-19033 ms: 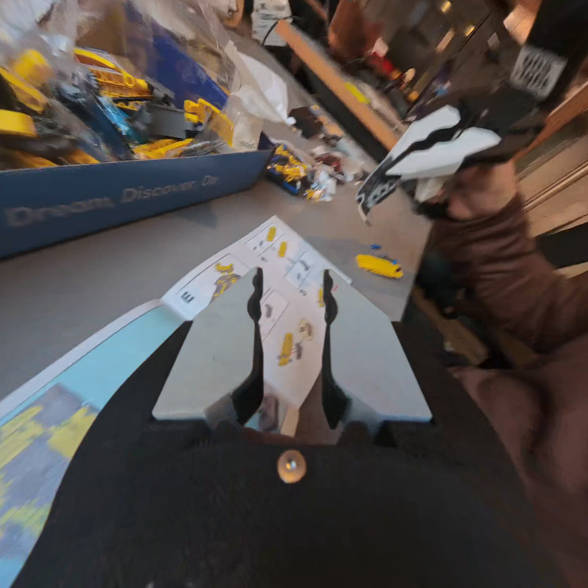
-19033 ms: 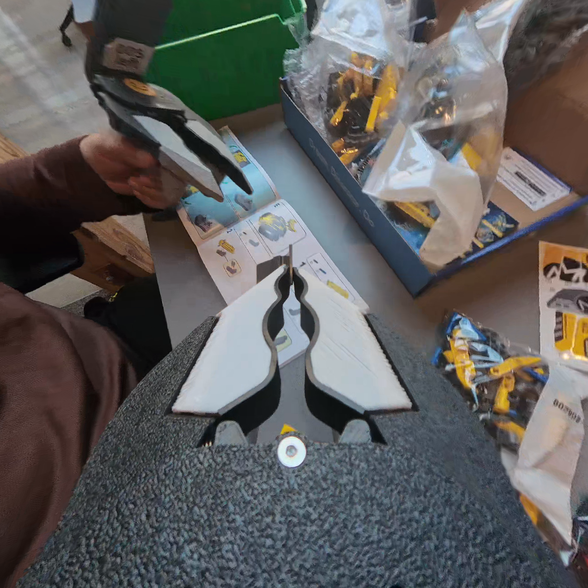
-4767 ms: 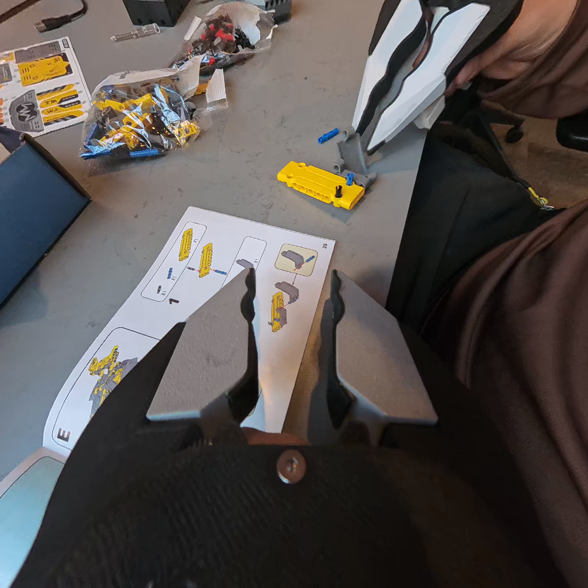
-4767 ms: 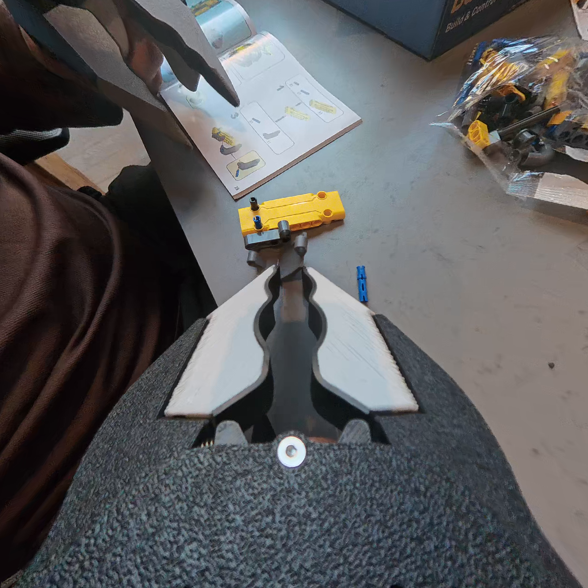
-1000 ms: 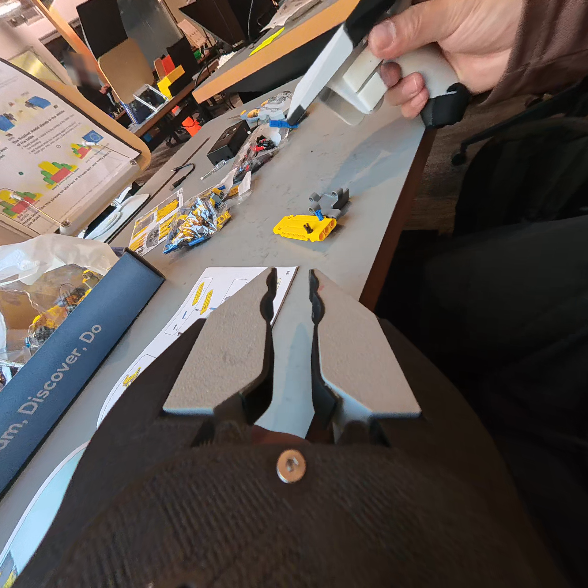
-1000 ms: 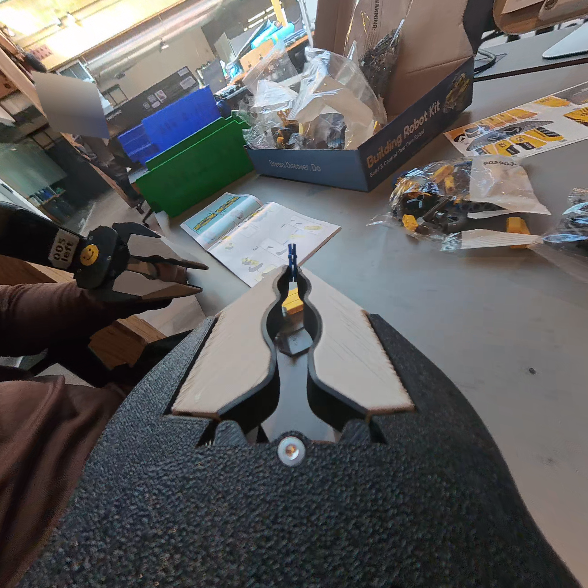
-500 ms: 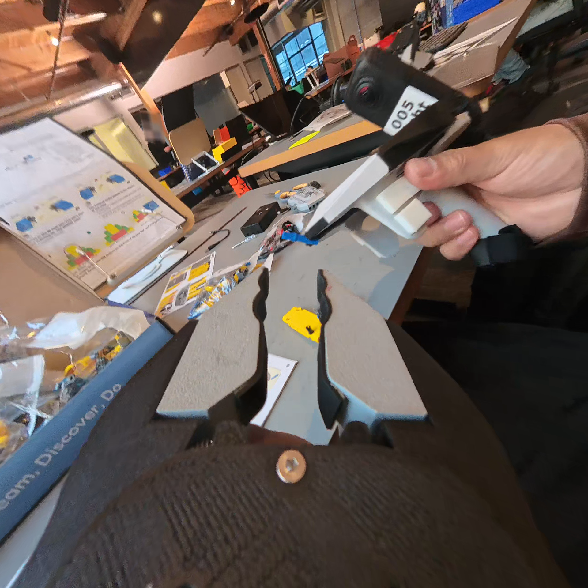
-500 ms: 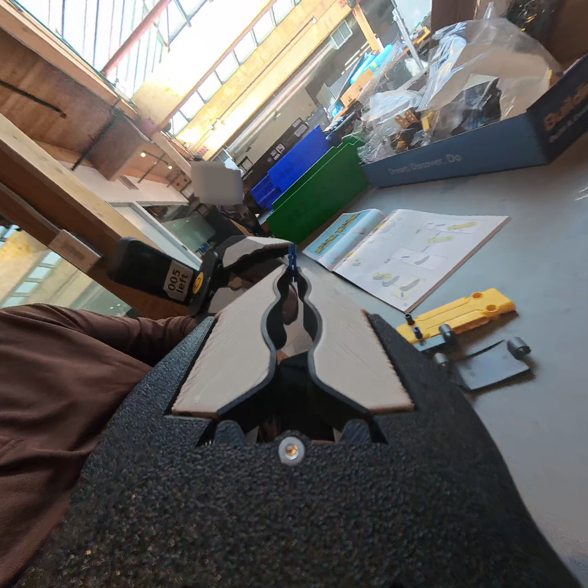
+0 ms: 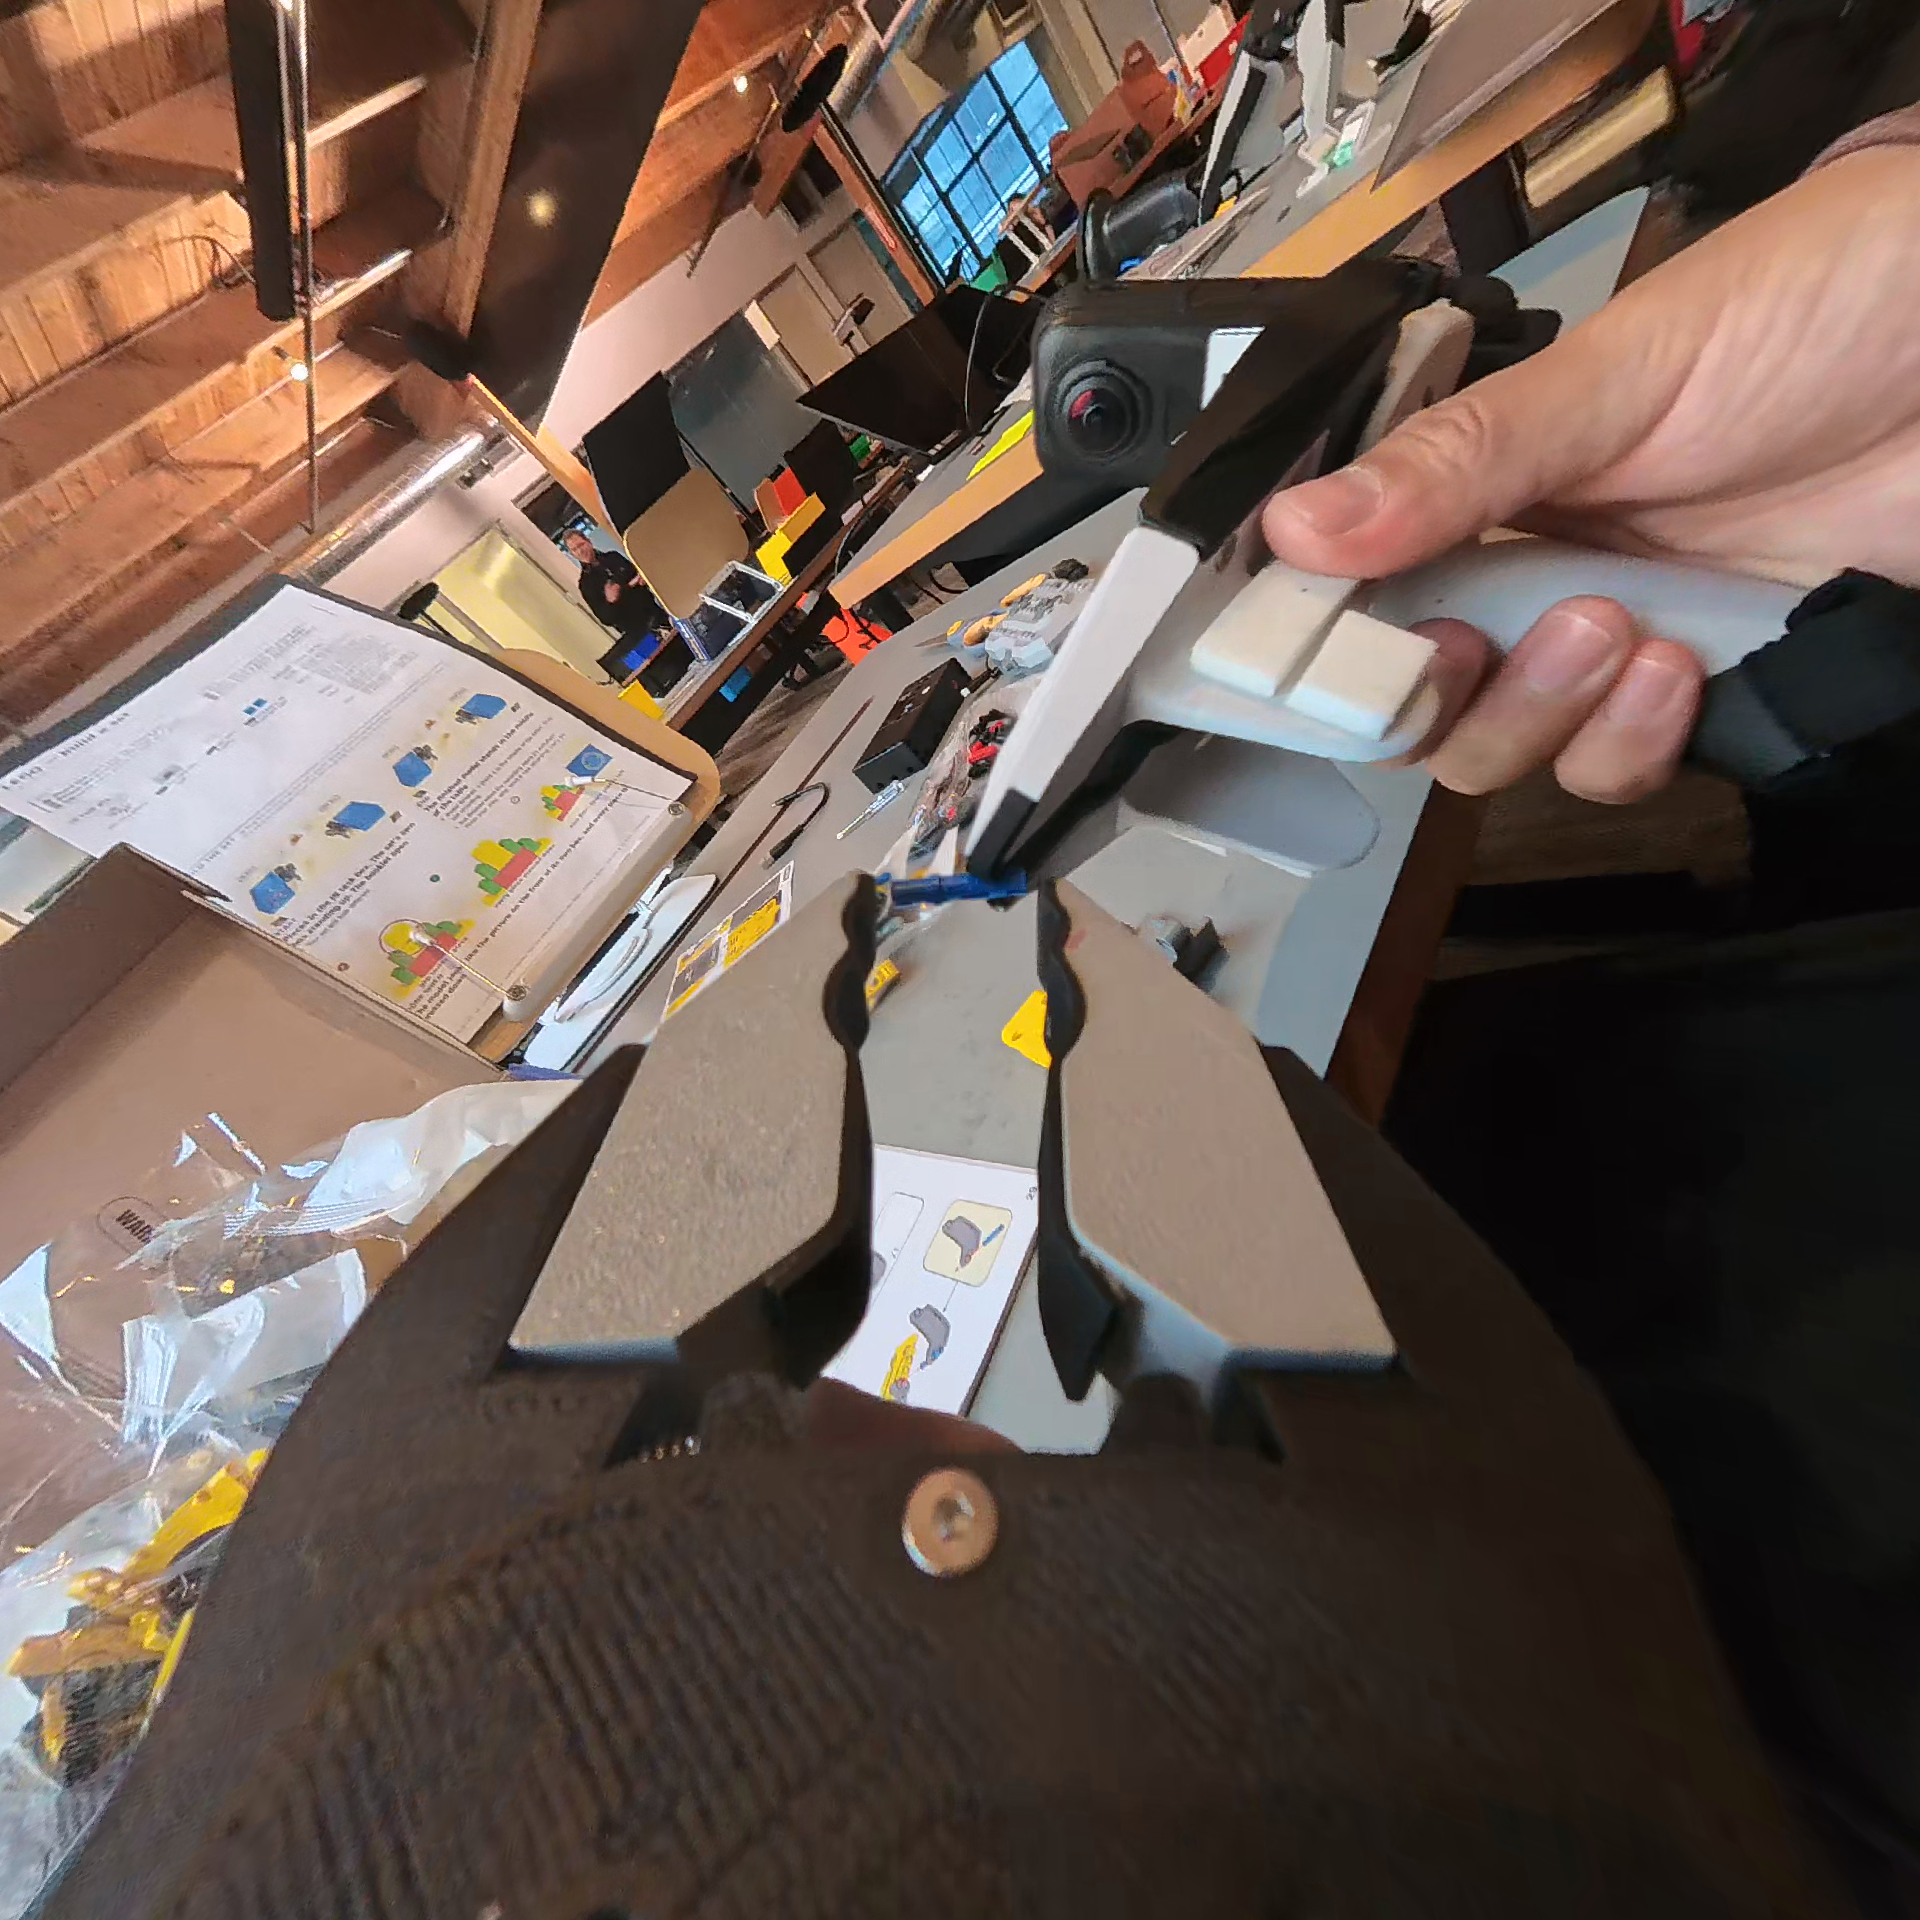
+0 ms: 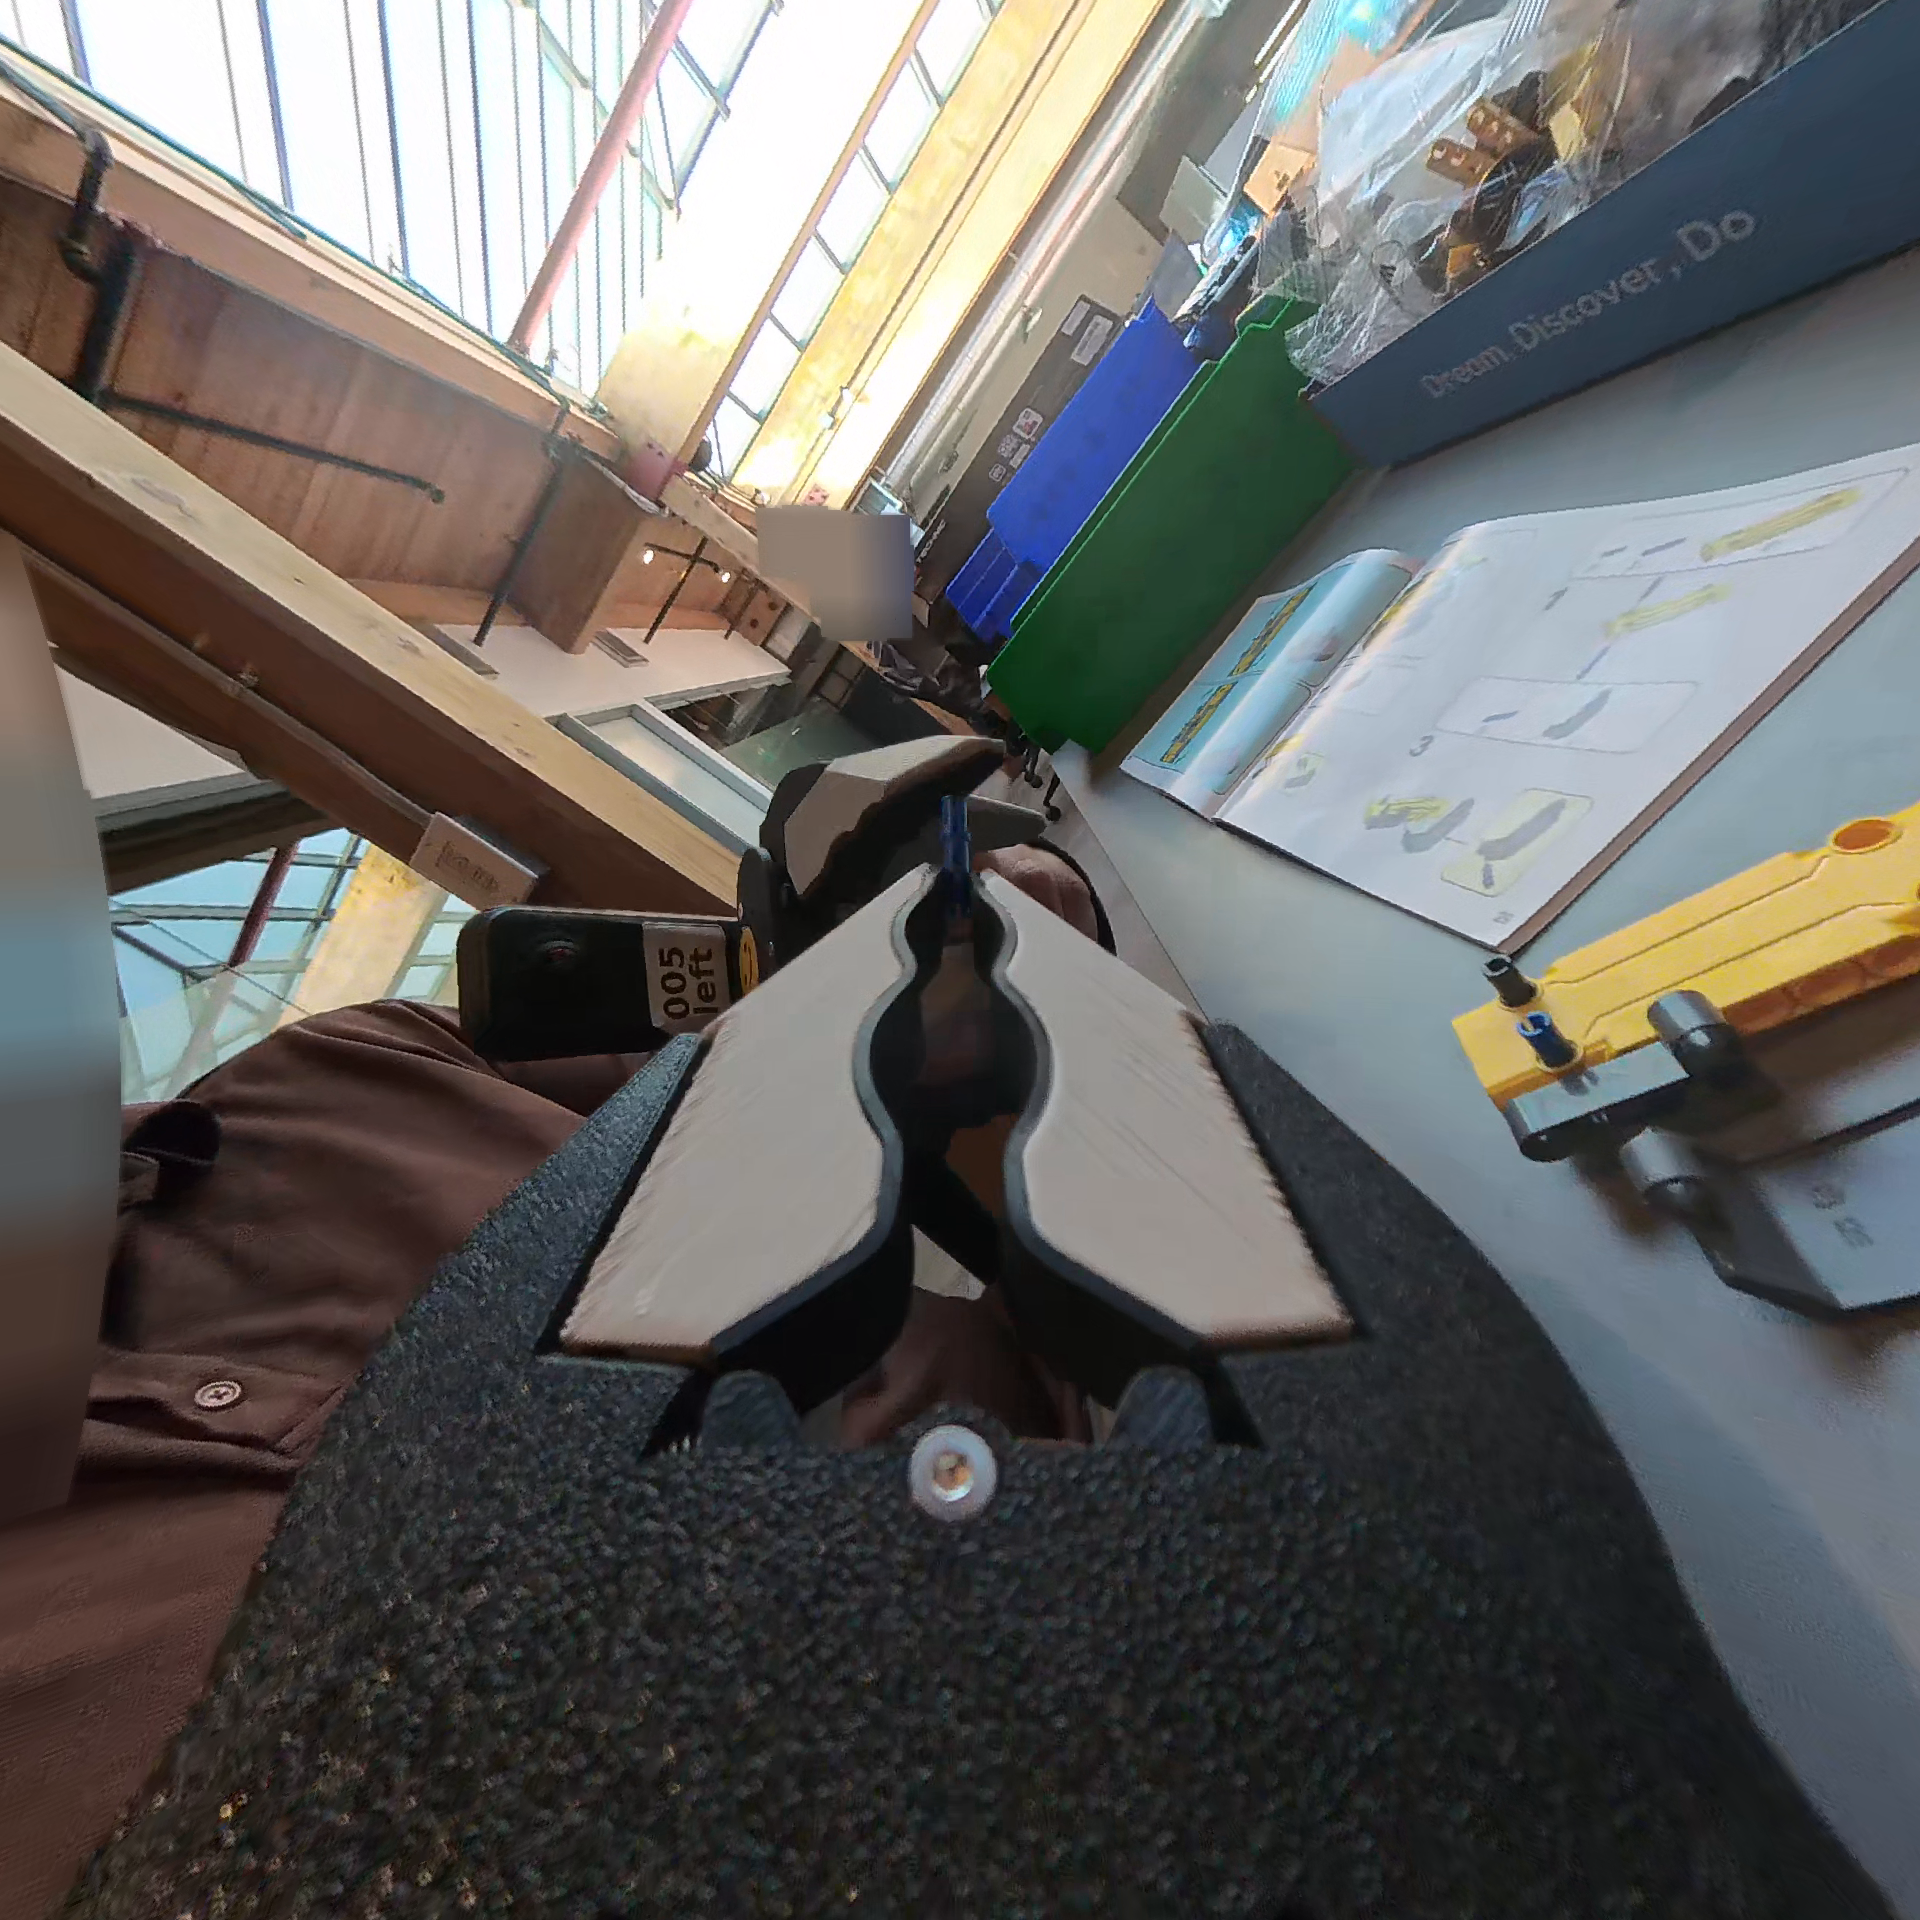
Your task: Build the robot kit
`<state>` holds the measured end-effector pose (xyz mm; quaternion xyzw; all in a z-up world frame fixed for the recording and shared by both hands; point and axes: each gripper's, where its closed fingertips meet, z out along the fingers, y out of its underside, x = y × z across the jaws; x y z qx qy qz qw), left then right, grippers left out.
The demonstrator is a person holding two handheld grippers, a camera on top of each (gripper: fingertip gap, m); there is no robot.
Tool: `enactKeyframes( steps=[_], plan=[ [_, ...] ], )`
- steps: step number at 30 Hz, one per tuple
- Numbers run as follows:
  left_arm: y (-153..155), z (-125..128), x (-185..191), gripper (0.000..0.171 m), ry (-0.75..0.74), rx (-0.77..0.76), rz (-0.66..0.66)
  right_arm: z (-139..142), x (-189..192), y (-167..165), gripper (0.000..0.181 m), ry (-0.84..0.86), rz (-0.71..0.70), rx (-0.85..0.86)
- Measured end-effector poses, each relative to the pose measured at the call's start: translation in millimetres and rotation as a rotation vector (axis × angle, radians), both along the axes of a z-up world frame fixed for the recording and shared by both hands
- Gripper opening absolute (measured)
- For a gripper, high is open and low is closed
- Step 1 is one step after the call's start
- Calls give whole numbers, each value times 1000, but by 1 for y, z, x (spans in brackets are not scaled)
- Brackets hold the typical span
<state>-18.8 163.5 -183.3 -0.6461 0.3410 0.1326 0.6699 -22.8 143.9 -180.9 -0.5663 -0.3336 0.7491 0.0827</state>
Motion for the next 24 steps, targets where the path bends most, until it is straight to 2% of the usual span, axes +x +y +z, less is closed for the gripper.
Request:
enactKeyframes(
  steps=[10,18,24],
  plan=[
    [-3,-7,2,24,70,3,-2,-9,0,-4,5,-38,25,50],
    [-8,-17,4,23,188,19,-19,-21,0,-10,5,-140,24,287],
    [-10,-20,6,23,230,20,-39,-25,2,-12,6,-173,44,338]
  ],
)
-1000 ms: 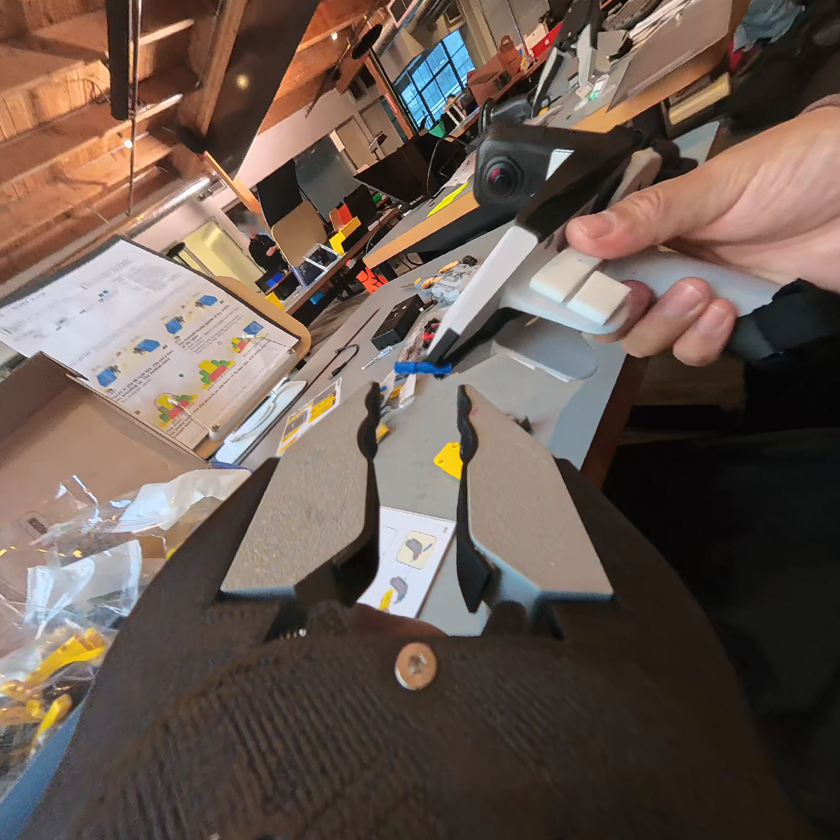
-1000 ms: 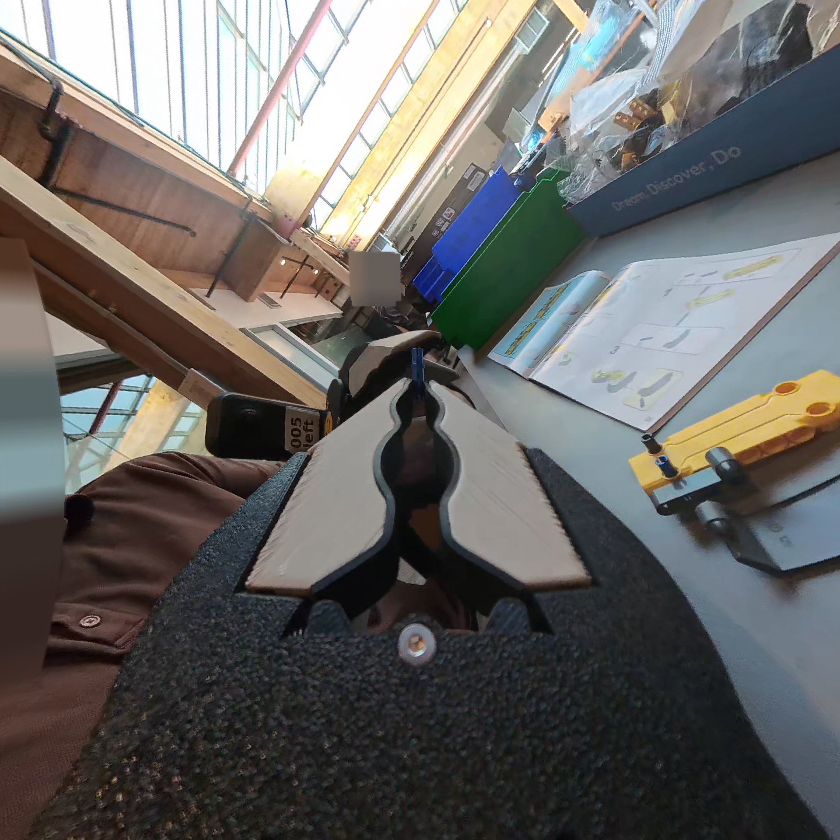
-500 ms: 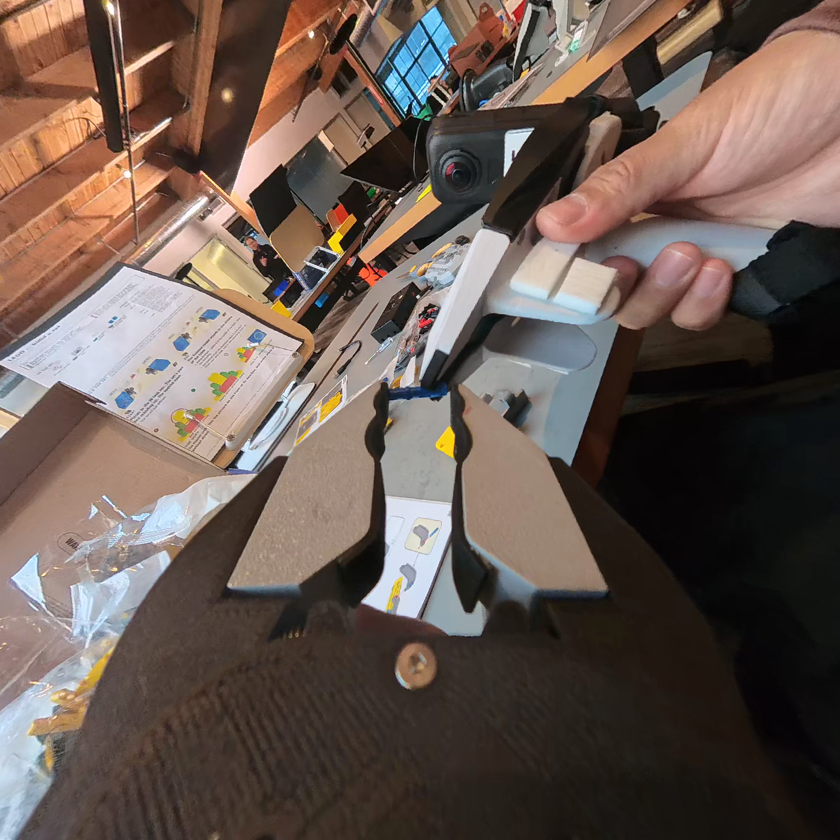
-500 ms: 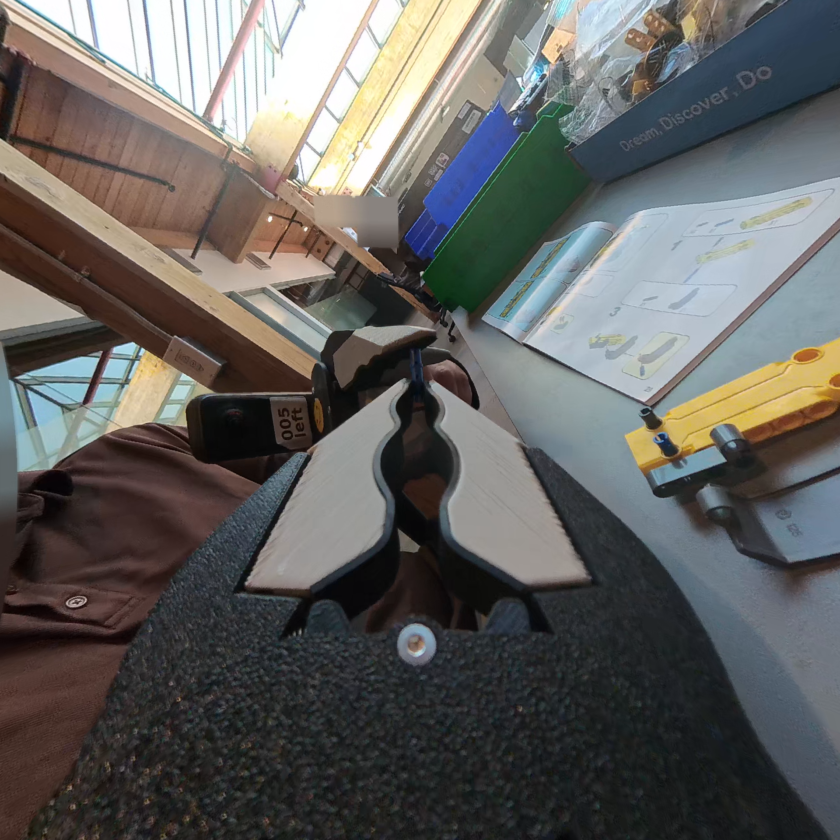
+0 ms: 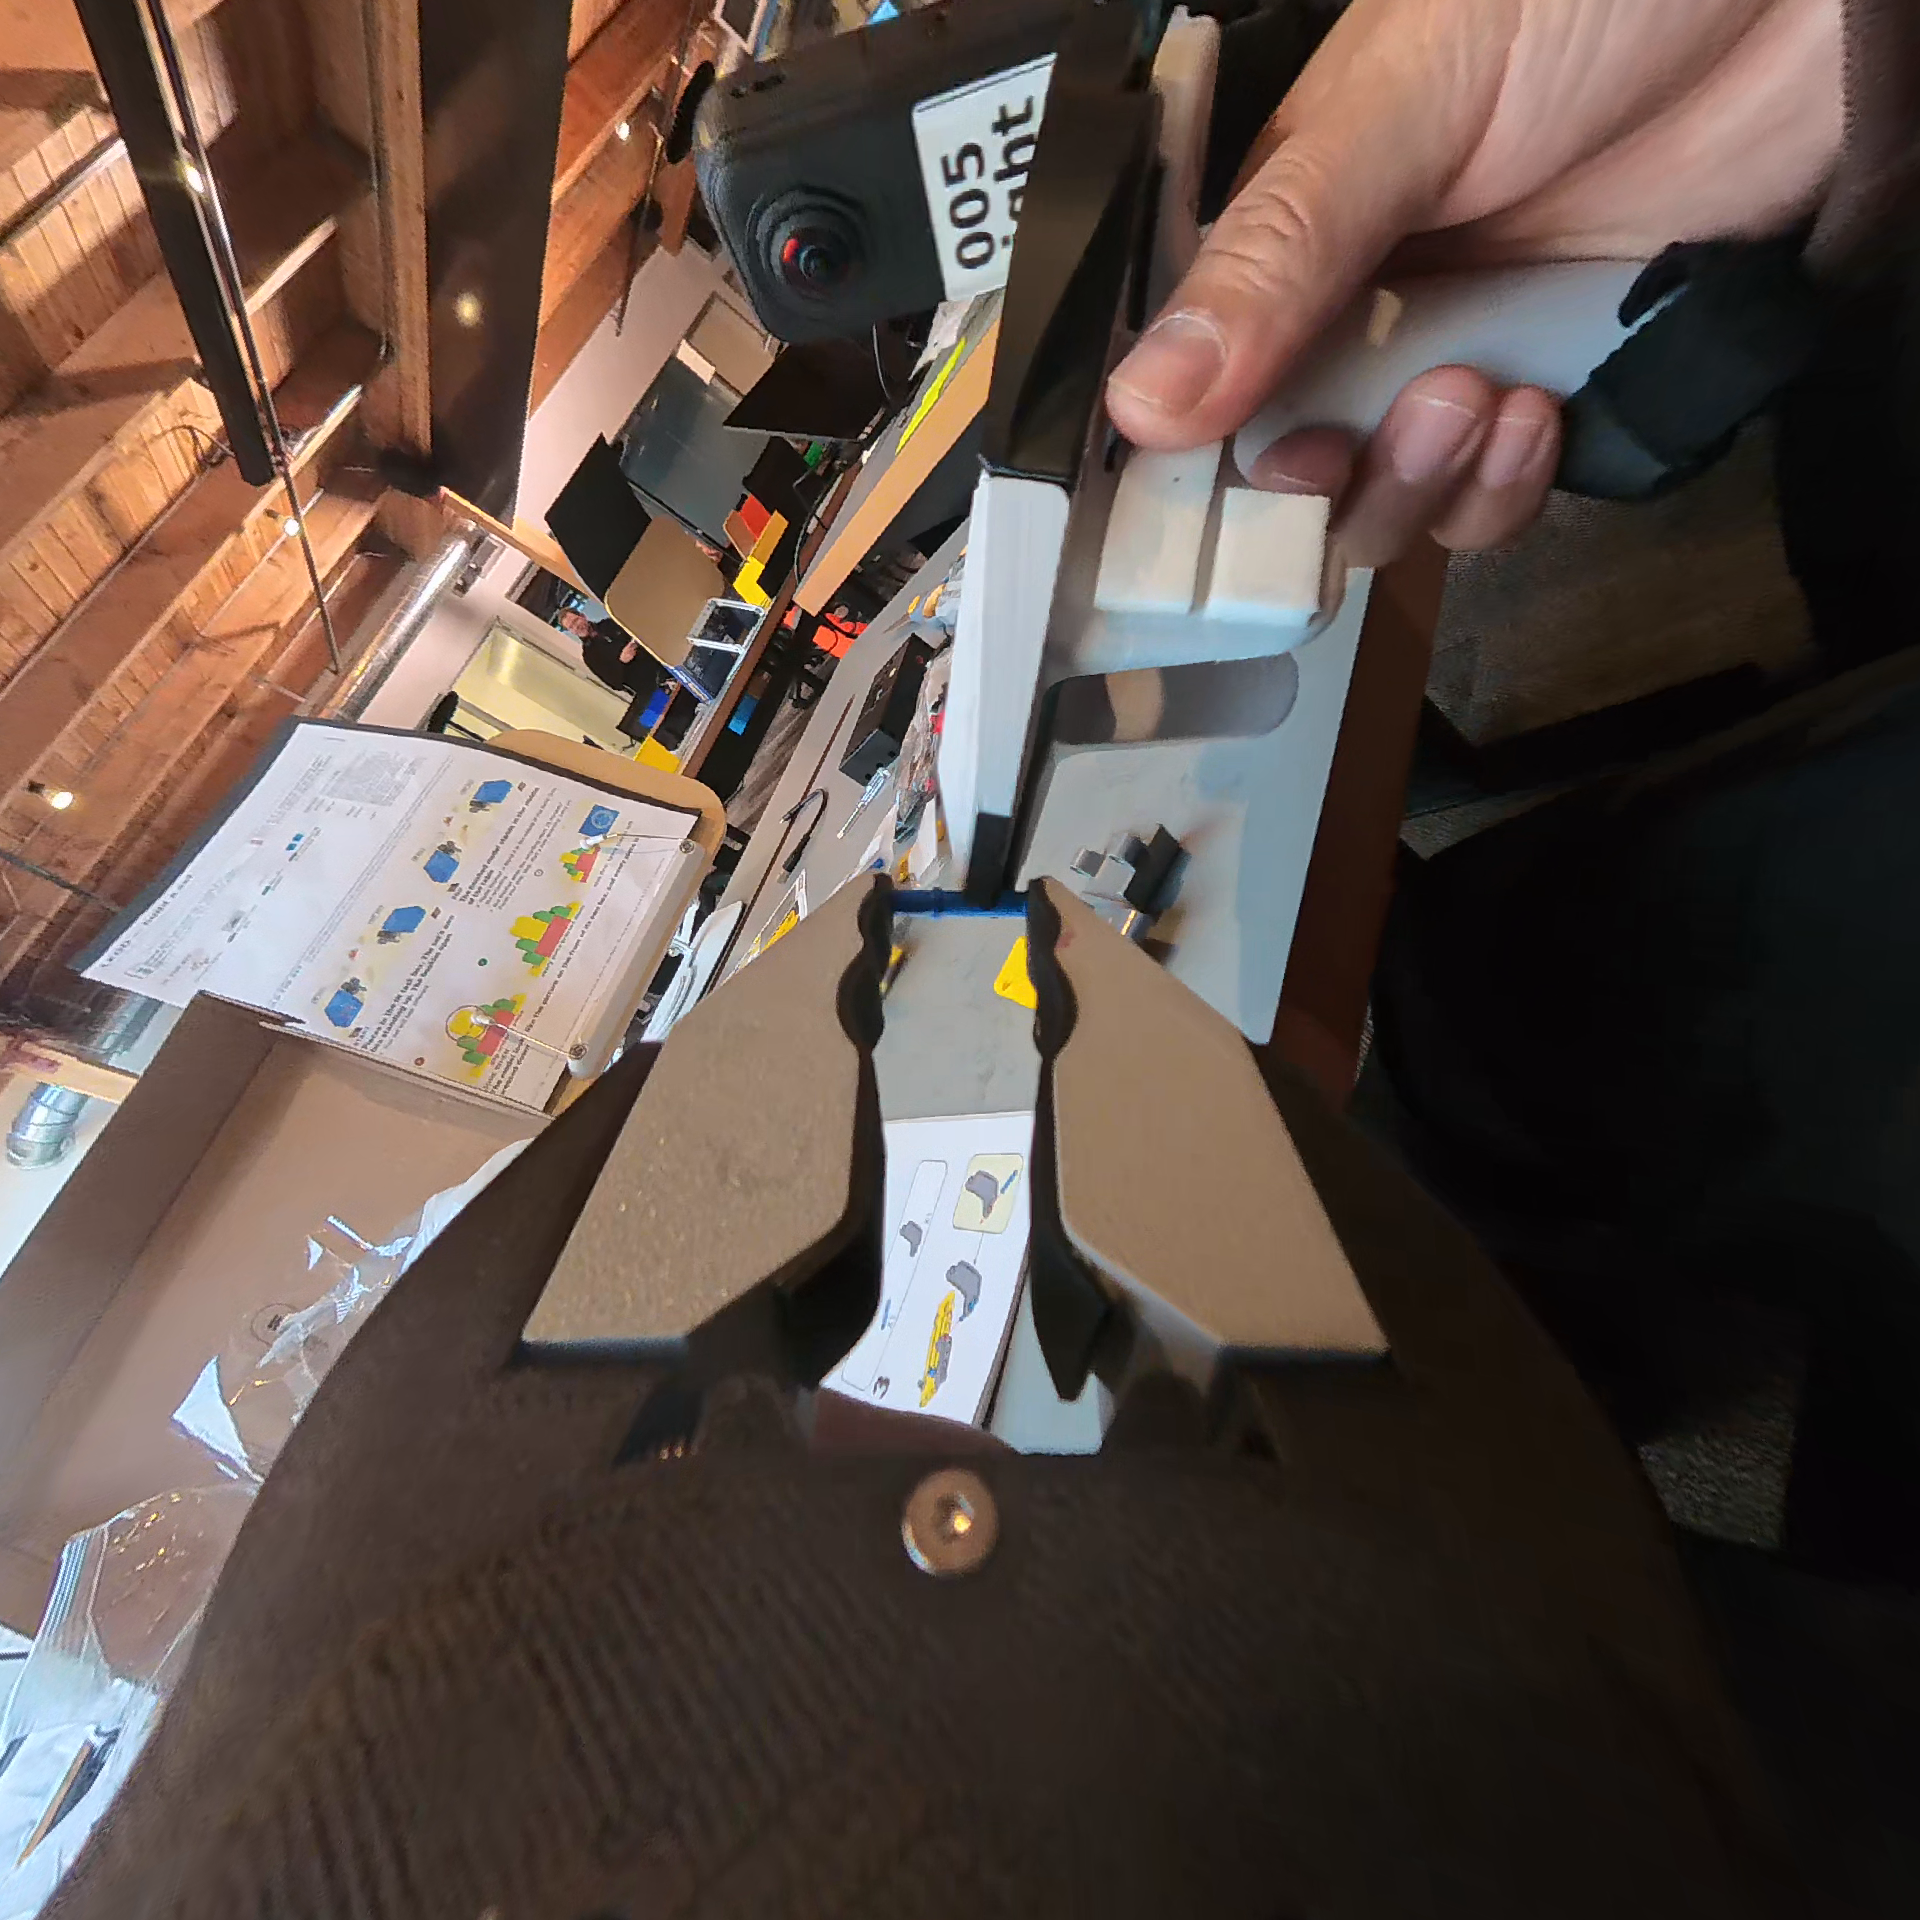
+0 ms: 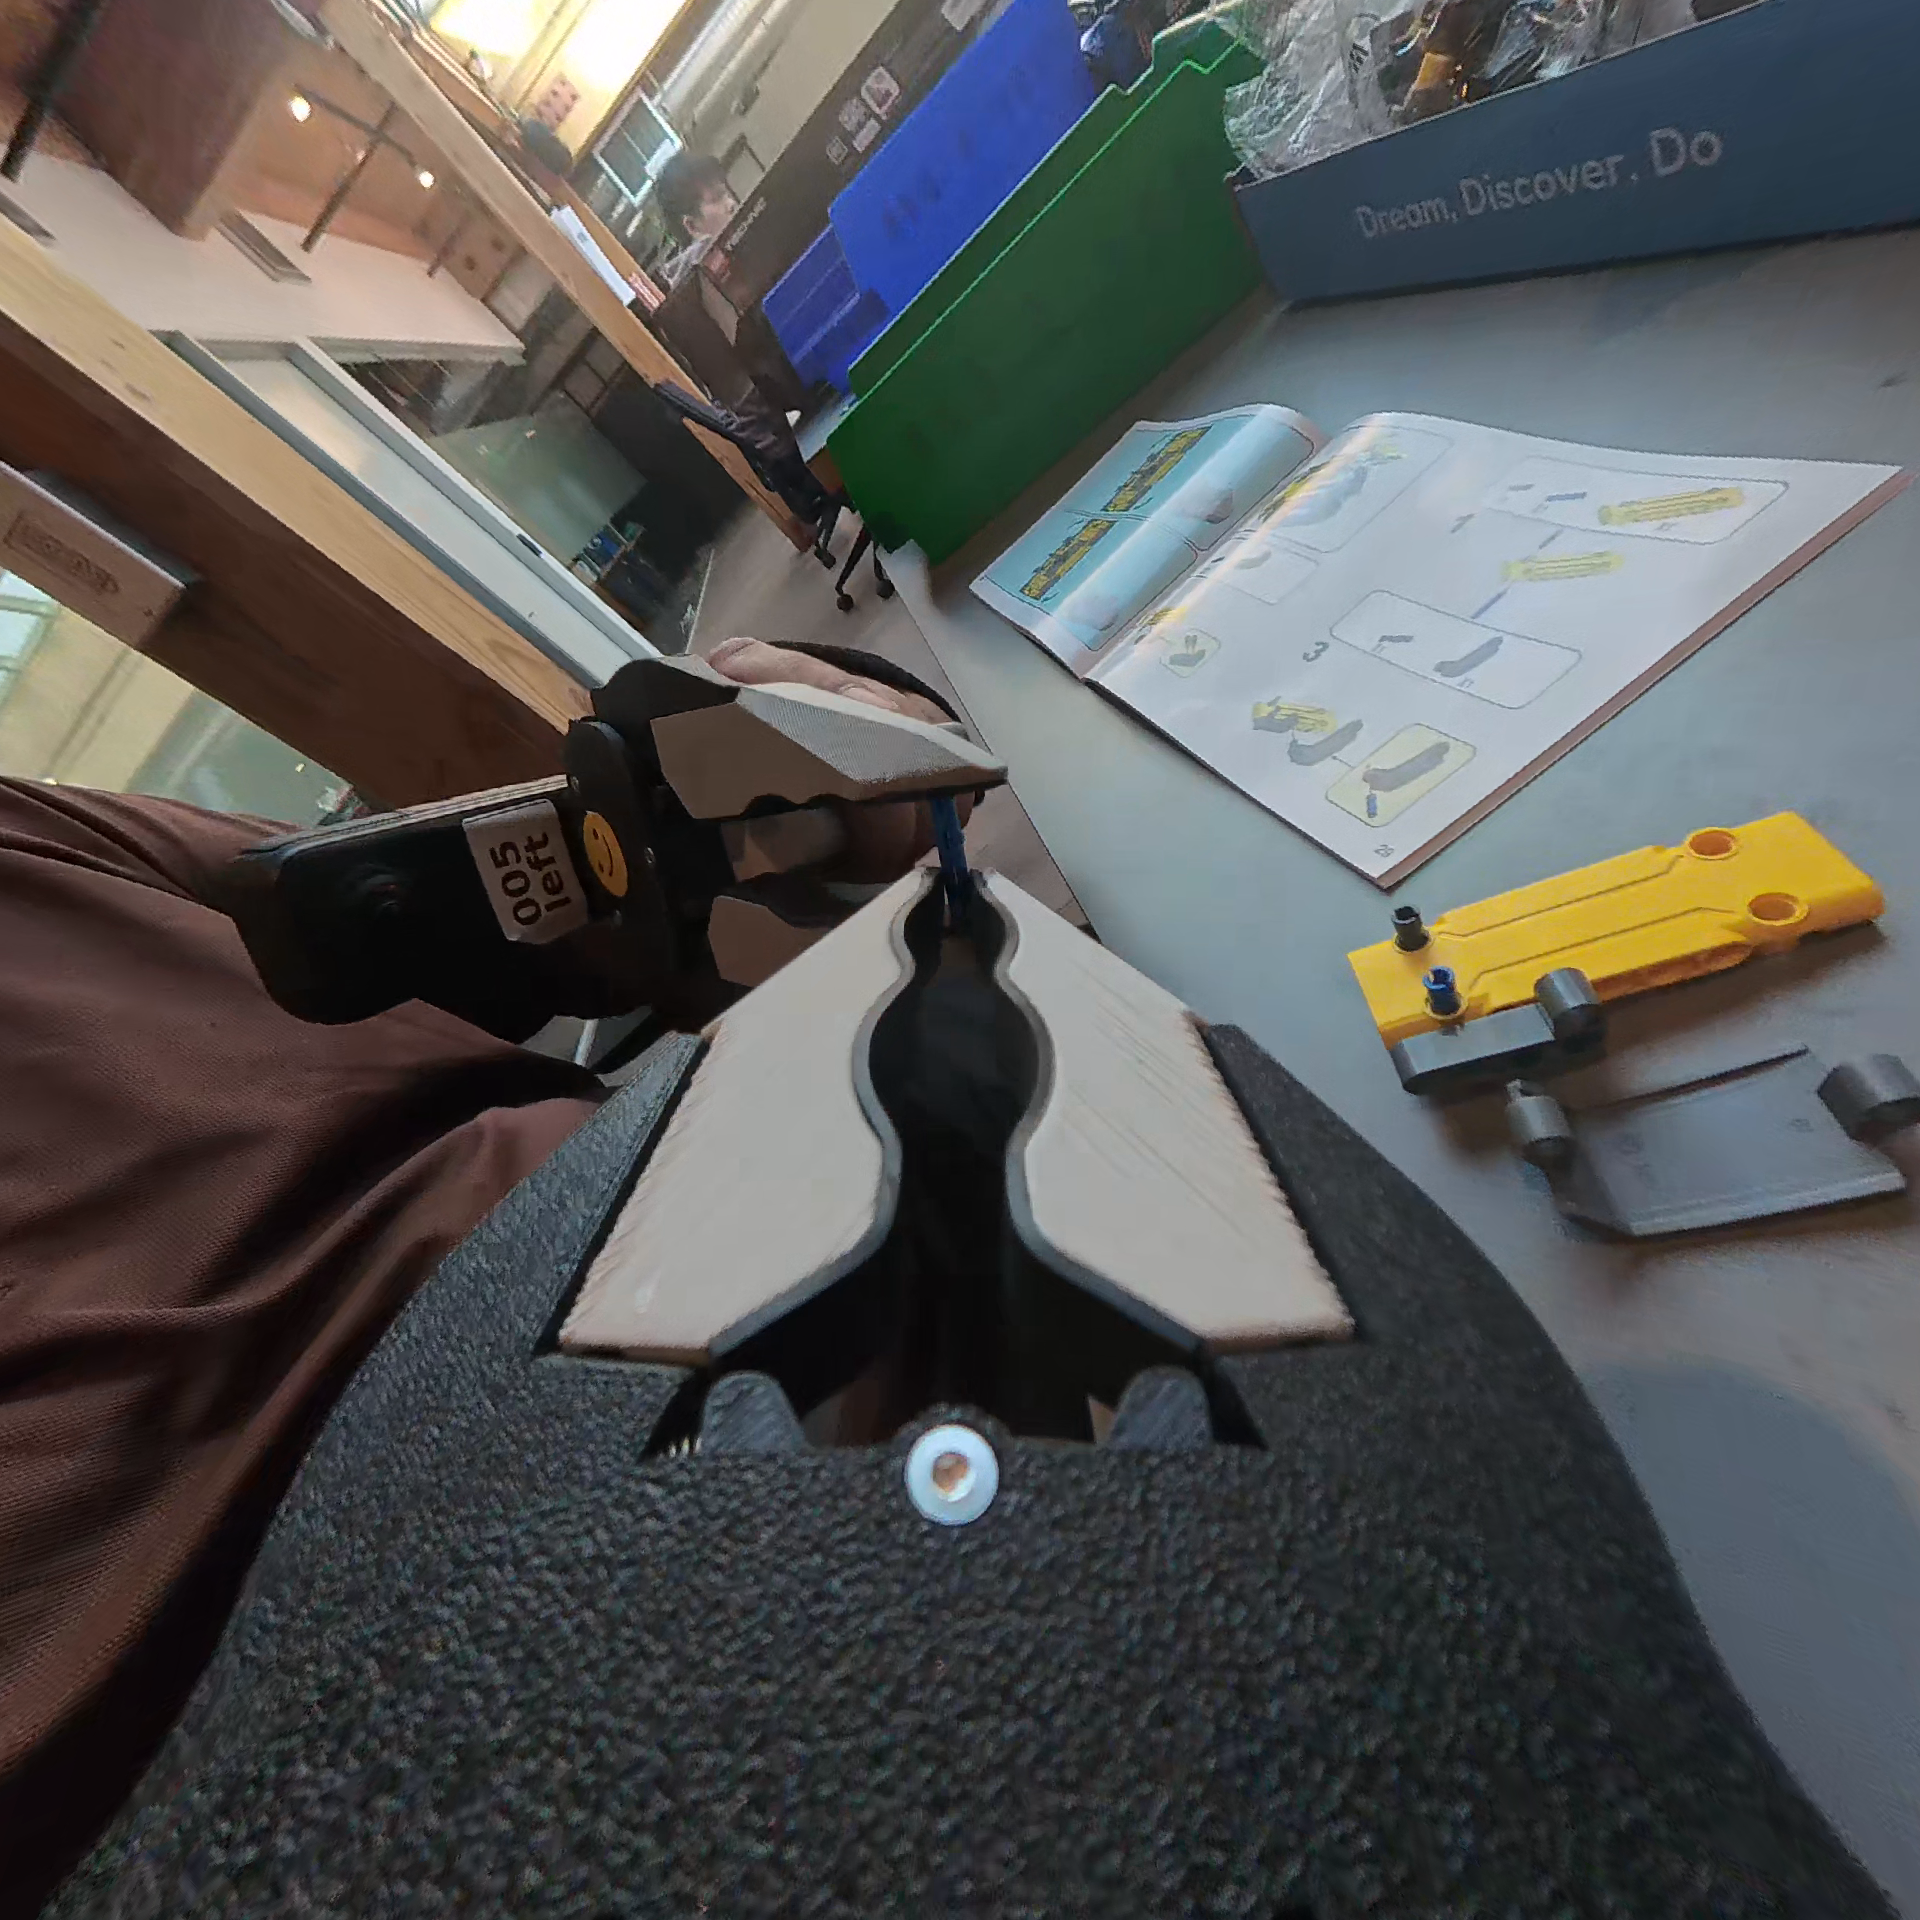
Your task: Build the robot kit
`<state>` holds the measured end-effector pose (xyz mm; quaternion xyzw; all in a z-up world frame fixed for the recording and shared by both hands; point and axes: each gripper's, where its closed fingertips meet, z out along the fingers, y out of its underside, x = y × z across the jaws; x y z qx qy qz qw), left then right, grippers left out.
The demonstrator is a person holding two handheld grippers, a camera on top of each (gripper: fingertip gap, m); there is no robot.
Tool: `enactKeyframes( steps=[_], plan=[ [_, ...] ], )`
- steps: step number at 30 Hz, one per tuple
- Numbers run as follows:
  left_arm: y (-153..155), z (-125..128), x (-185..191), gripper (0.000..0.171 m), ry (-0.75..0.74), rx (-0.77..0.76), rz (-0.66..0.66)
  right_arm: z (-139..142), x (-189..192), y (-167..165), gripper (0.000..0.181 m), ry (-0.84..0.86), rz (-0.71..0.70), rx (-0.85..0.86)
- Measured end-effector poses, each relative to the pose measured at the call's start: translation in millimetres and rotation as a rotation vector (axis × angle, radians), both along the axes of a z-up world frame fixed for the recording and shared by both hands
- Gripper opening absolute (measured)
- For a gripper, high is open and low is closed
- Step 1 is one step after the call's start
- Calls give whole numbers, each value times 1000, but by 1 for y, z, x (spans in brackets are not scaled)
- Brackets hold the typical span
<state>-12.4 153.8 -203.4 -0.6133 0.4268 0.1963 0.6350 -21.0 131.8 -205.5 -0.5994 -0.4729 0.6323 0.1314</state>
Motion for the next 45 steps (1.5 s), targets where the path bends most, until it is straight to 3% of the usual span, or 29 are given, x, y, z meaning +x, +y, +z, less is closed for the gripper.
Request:
enactKeyframes(
  steps=[31,35,40,45],
  plan=[
    [-6,-12,5,23,-19,-39,-49,-6,4,-4,9,-24,63,96],
    [-7,-11,8,23,-15,-35,-60,-11,3,-3,19,-46,61,134],
    [-8,-15,11,23,12,-34,-66,-14,1,-9,7,-46,70,155],
    [-8,-13,10,23,-31,-48,-52,-11,0,-9,6,-40,52,156]
  ],
)
